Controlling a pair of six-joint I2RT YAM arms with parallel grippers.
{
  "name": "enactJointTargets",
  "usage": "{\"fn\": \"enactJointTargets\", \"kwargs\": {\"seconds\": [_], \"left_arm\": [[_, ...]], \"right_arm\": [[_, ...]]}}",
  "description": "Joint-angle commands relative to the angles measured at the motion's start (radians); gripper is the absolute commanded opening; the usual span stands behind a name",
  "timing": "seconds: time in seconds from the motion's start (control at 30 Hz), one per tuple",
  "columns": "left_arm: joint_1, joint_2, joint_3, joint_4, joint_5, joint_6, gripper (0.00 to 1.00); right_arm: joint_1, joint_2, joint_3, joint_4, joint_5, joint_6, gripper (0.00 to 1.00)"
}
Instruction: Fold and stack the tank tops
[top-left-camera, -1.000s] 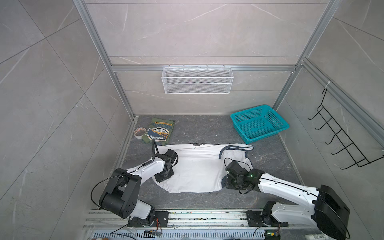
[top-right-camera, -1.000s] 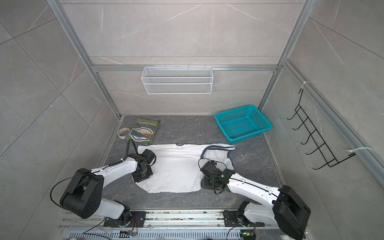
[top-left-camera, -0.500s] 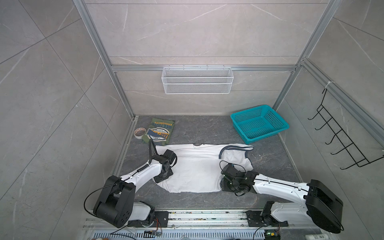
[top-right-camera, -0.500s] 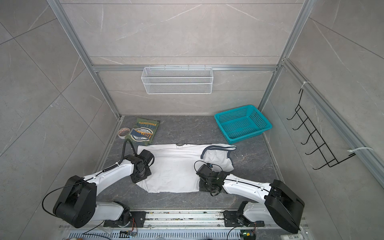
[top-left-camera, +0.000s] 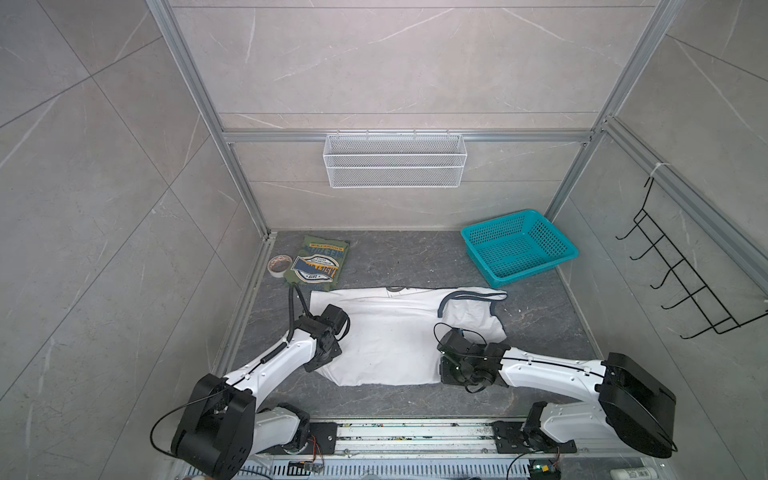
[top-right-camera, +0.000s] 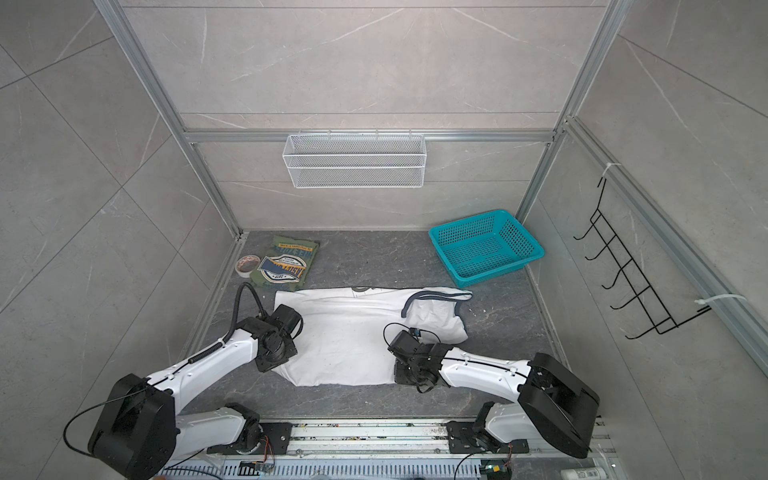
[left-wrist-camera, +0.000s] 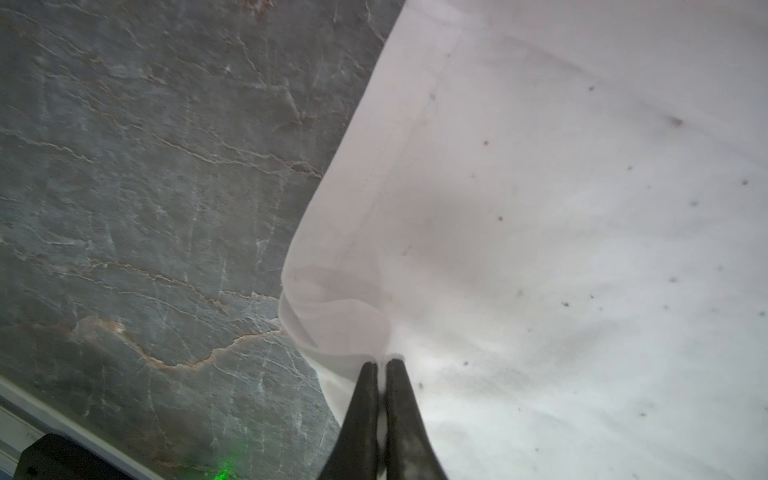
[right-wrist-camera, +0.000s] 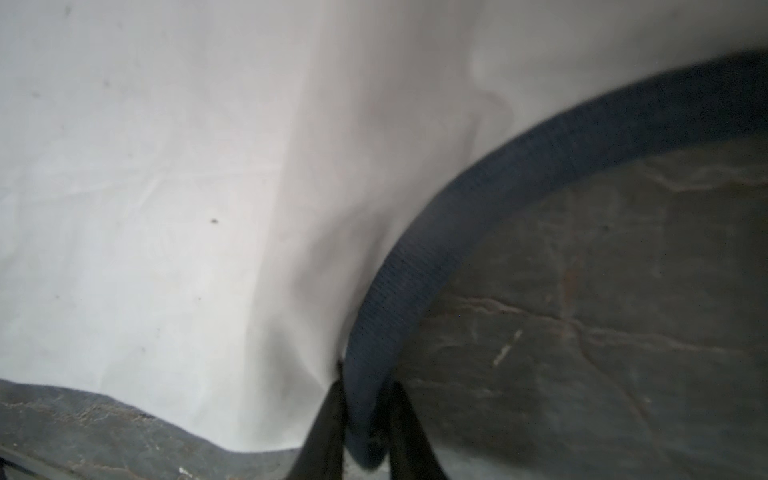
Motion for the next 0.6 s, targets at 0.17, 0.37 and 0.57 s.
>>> {"fn": "enactJointTargets", "kwargs": {"seconds": [0.17, 0.37, 0.57], "left_arm": [[-0.003, -0.233, -0.032, -0.148, -0.132, -0.116, 0.01], [-0.003, -0.309, 0.027, -0.191, -0.252, -0.165, 0.0], [0.002, -0.148, 0.164, -0.105, -0.296, -0.098, 0.0]], "right_arm": [[0.045, -0.069, 0.04, -0.242, 0.119, 0.042, 0.01], [0.014, -0.077, 0.124, -0.272, 0.026, 0.043, 0.01], [-0.134, -0.002, 0.278, -0.313, -0.04, -0.067, 0.01]]}}
